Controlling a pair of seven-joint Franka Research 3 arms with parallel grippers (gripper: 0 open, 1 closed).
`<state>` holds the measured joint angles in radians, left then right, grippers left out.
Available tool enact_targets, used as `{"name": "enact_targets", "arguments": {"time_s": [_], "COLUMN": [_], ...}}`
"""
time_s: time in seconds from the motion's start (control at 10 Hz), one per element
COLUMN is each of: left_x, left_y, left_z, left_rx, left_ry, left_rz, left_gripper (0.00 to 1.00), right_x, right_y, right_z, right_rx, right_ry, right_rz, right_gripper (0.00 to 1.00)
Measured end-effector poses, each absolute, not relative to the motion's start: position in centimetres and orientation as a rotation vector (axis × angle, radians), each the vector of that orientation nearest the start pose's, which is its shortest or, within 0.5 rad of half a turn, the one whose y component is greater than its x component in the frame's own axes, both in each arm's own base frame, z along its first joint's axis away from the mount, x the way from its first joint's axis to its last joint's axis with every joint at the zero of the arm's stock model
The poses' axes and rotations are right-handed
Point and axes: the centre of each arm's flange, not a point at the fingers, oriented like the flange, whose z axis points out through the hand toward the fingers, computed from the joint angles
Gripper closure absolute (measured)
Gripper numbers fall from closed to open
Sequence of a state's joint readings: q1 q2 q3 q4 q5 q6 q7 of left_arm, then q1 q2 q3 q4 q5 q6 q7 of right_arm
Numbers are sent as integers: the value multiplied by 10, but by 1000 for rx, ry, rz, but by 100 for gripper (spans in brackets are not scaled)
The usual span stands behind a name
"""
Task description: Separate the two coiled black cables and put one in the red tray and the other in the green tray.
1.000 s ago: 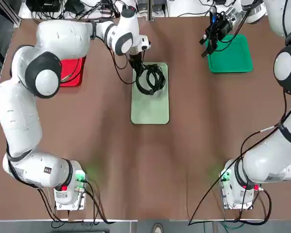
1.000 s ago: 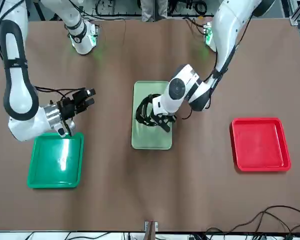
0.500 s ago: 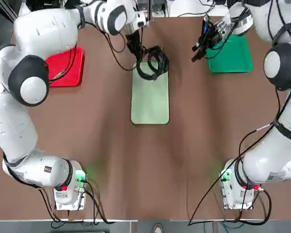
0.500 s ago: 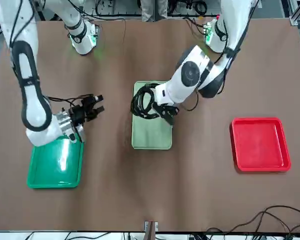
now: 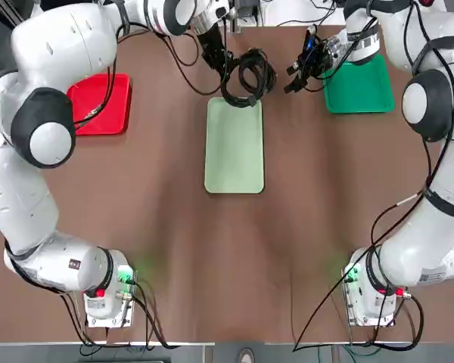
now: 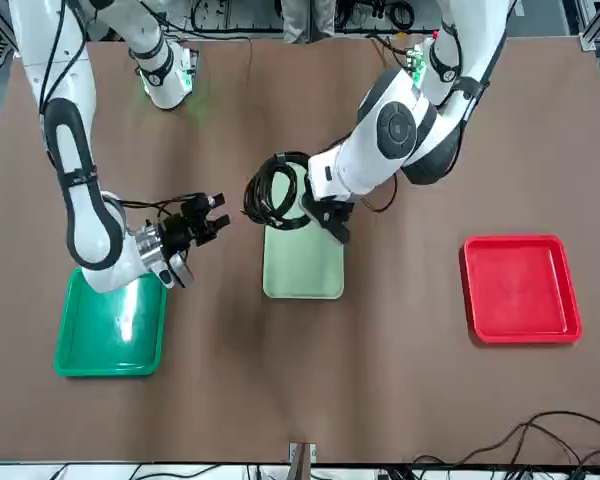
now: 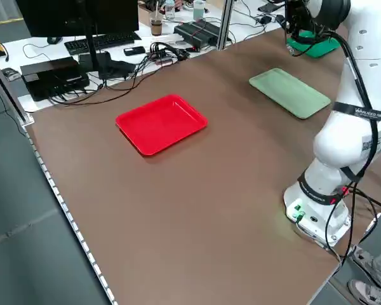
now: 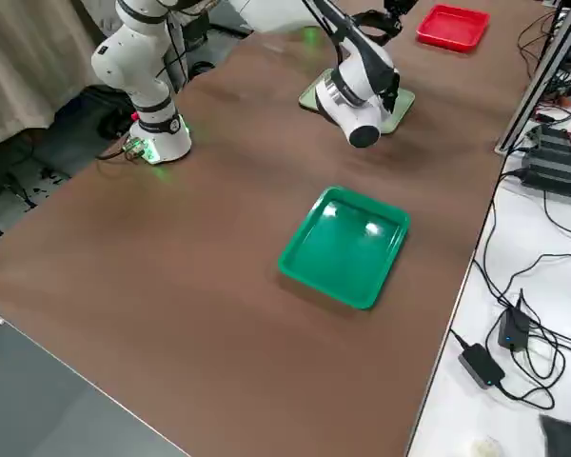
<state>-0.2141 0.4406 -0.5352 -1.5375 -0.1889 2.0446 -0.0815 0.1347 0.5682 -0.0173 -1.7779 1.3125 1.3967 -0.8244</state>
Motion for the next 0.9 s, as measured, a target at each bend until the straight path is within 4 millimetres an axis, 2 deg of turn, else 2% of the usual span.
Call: {"name": "enact_targets", "arguments": {"time_s": [0.3,0.5,0.9], "left_x": [521,517,529], "left_y": [-449,-459,-461], "left_z": [444,436,437], "left_rx": [-3439,-3445,-3482], "left_ry": [896,880,834], "left_rz": [114,150,126], "left_gripper": [82,82,82], "right_x": [583,583,582], "right_y": [196,199,203], "right_z": [280,287,296], "right_rx": [-1575,-1576,-1583], "right_ry": [-275,-249,-221], "right_rz": [338,359,399], "right_gripper": [5,5,9]}}
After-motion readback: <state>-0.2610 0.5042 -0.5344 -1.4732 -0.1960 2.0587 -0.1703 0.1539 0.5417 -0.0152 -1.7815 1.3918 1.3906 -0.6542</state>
